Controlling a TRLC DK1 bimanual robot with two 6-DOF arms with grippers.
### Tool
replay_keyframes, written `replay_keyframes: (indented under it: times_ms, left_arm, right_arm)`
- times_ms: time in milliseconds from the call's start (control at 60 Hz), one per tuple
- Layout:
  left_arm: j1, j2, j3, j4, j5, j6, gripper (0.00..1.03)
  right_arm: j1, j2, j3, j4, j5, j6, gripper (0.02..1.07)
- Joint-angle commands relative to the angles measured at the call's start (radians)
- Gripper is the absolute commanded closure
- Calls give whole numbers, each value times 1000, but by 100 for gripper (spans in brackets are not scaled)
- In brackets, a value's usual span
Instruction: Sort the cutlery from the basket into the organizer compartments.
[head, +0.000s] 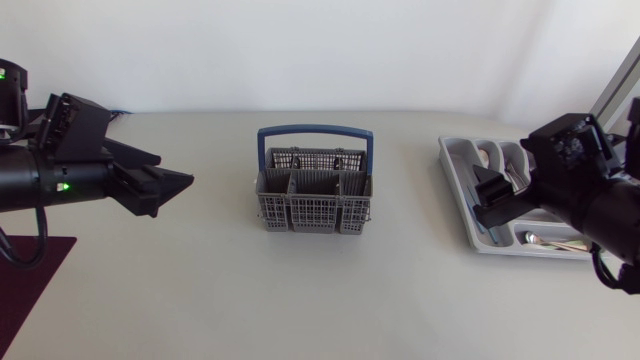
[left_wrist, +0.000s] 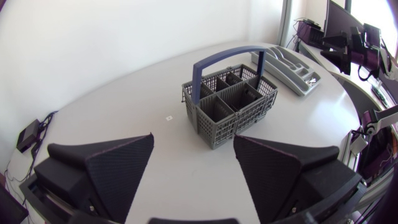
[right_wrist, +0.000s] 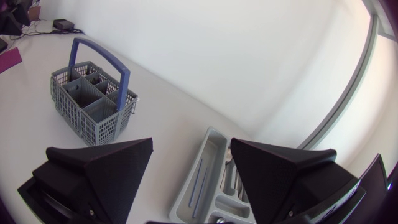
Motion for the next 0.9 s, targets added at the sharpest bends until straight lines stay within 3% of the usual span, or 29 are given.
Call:
replay_keyframes:
  times_ms: [0,183,450,717,883]
  left_arm:
    - [19,-34,-35,7,-16,-18,4]
    - [36,-129,-90,29,-108,-18,4]
    - [48,-310,-198,105,-163,-36,4]
    - [35,-511,-310,147,-217,3,4]
    - [46,-592,-400,197,-237,-55,4]
  right_arm:
    - [-26,-57,-30,-30,15,6,6]
    - [-110,-153,-38,-111,3,18,6]
    - [-174,-265,-87,-163,-15,29,6]
    - [-207,-405,-232,-79,-76,142,6]
    - [-227,-491,-322,-25,-114,213,6]
